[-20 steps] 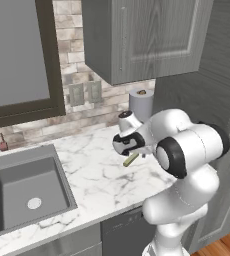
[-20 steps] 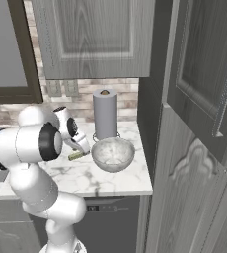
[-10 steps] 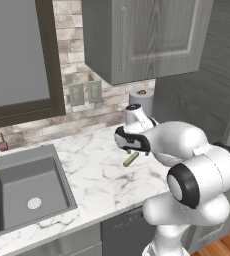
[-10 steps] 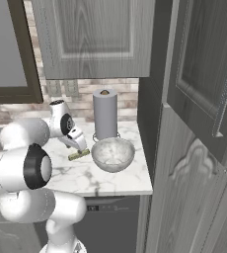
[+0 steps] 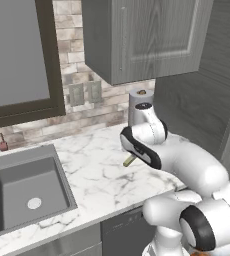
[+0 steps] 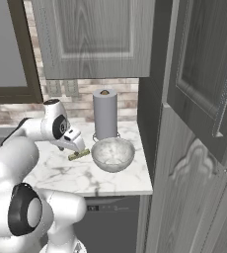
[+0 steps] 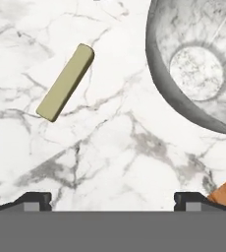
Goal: Pick the egg and butter from the fridge and place them by the bowl for mixing.
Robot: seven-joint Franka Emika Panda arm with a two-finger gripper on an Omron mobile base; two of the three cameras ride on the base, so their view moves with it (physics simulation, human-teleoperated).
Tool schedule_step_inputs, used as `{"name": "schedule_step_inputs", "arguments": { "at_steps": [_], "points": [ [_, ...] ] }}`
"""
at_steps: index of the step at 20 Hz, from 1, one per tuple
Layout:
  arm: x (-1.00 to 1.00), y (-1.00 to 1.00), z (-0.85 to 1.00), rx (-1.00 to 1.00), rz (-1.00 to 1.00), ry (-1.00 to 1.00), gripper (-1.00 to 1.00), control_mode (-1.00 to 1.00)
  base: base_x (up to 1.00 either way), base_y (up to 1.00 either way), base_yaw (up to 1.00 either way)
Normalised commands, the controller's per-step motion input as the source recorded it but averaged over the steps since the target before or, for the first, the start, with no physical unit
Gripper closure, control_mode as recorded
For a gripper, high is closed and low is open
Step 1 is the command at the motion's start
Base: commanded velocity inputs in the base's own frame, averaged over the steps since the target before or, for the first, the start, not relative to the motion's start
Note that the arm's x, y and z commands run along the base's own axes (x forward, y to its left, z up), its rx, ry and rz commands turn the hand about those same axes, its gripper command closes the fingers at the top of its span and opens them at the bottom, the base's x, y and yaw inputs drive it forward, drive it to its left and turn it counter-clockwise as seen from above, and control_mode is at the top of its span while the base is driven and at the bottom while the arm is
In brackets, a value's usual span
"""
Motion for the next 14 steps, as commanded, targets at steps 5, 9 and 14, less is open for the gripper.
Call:
{"name": "schedule_step_inputs", "arguments": {
  "at_steps": [5, 9, 14],
  "points": [
    [-0.41, -0.07, 0.36, 0.0, 0.11, 0.0, -1.0, -1.0, 0.0, 0.0, 0.0],
    [-0.36, -0.1, 0.36, 0.06, 0.13, 0.0, -1.0, -1.0, 0.0, 0.0, 0.0],
    [-0.45, -0.04, 0.21, 0.03, 0.18, -0.08, -1.0, -1.0, 0.0, 0.0, 0.0]
  ]
}}
